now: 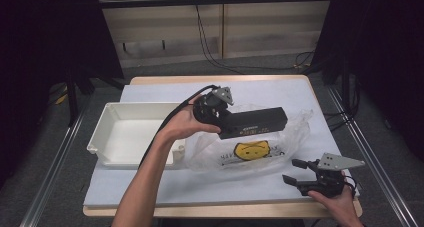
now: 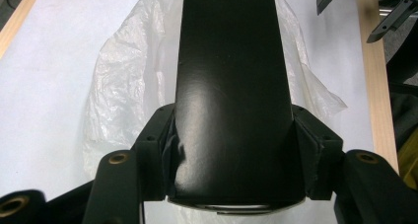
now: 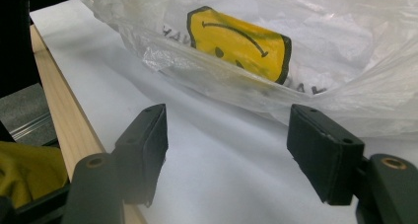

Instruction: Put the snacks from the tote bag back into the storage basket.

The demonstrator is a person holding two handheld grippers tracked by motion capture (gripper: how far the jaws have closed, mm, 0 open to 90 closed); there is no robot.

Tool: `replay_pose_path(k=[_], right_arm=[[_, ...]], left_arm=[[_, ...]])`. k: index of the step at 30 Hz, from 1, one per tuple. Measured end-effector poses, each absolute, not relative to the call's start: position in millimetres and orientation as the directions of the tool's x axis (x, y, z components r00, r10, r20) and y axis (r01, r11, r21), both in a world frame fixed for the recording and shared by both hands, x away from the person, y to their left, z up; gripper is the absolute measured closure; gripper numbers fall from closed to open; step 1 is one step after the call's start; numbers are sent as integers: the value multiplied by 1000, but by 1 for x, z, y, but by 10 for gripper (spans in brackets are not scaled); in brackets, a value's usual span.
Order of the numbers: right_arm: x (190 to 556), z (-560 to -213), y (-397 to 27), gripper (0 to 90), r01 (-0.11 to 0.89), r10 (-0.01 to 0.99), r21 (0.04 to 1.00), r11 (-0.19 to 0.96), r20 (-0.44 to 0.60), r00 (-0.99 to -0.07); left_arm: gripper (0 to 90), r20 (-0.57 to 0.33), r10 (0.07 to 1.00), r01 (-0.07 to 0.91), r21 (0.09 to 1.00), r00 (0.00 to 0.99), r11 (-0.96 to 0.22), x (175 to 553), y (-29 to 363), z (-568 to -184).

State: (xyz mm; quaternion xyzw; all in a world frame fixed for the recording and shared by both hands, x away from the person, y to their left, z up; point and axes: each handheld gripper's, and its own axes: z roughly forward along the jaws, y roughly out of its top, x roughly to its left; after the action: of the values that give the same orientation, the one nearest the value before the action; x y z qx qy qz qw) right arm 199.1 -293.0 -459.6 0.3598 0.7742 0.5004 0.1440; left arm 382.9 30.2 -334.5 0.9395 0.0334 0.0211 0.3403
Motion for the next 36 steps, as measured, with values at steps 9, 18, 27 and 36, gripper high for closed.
replay_pose_path(k=[9, 18, 27, 36], right_arm=[[197, -457, -295, 248, 393, 711, 896, 208, 137, -689], [194, -455, -298, 167, 375, 728, 910, 179, 134, -672], [195, -456, -297, 154, 379, 732, 908, 178, 135, -667], [195, -457, -297, 154, 378, 731, 908, 182, 132, -670]], left_arm=[[430, 32, 86, 46, 643, 996, -765, 381, 40, -328], [430, 45, 90, 40, 645, 995, -763, 380, 49, -324], [430, 46, 94, 42, 649, 995, -760, 377, 60, -322], [430, 48, 132, 70, 650, 990, -757, 379, 80, -322]])
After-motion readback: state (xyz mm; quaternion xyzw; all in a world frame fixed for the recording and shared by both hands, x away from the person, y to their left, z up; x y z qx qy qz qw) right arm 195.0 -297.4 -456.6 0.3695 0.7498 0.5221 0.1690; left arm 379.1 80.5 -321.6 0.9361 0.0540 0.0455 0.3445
